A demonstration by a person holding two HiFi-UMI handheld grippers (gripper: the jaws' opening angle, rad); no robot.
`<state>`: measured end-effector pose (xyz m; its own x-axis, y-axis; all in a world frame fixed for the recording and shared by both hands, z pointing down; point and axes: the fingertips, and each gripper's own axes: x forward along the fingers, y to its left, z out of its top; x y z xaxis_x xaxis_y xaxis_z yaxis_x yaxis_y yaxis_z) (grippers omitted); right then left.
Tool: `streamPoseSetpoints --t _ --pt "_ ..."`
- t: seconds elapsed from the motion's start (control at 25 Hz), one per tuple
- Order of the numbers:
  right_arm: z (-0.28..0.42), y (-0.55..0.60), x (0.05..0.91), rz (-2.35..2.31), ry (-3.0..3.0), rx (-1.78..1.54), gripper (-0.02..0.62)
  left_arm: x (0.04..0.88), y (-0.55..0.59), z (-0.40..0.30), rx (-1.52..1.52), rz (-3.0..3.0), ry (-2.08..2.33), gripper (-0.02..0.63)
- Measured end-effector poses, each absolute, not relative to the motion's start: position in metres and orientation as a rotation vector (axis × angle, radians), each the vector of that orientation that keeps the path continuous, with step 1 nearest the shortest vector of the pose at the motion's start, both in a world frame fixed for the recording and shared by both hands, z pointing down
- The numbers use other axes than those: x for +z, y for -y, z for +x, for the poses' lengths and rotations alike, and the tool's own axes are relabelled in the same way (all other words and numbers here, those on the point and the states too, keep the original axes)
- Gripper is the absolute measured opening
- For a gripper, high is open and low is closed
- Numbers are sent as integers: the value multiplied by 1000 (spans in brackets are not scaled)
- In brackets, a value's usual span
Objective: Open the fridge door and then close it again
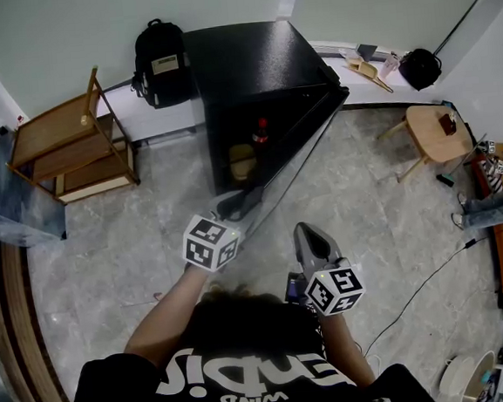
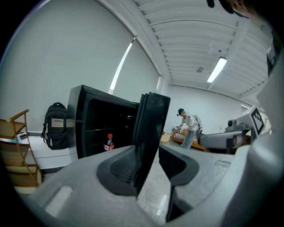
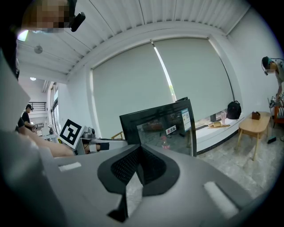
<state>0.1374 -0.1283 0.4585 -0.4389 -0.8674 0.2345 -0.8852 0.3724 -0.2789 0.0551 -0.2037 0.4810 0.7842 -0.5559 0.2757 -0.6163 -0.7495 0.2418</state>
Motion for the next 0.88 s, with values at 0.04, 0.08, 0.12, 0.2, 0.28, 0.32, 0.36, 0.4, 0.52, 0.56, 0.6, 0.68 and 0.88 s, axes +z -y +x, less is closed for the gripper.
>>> streamPoseSetpoints --t 0.04,0.08,0.12,0.2,0.28,0.32,0.36,0.4,0.52,0.56,0.6,0.68,0.88 --pt "137 129 458 1637 2562 569 -3 481 203 56 266 2655 898 164" --pt "137 129 458 1637 2562 569 -3 480 203 56 264 2654 896 164" --pt "137 130 458 1637 2562 570 -3 480 202 56 262 2653 894 164" --pt "137 130 458 1638 2562 572 -3 480 202 57 261 2652 892 164" --pt "137 131 458 1638 2563 572 -3 480 201 57 261 2650 893 164" --pt "137 130 458 1638 2563 572 -3 480 200 58 260 2650 895 164" --pt "138 130 458 1638 2564 572 -3 480 200 58 260 2650 897 164" --pt "138 130 459 1638 2563 572 -2 480 200 58 259 2649 898 164" --pt "138 130 460 1638 2562 577 -3 481 200 58 257 2648 898 164" --pt "138 131 460 1639 2562 578 -3 481 201 58 257 2648 898 164" --pt "138 132 460 1639 2561 579 -3 480 201 58 258 2648 900 164" --pt "138 132 459 1638 2562 579 -3 480 201 57 263 2651 908 164" --pt "137 132 461 1631 2567 576 -3 482 204 54 266 2653 940 166"
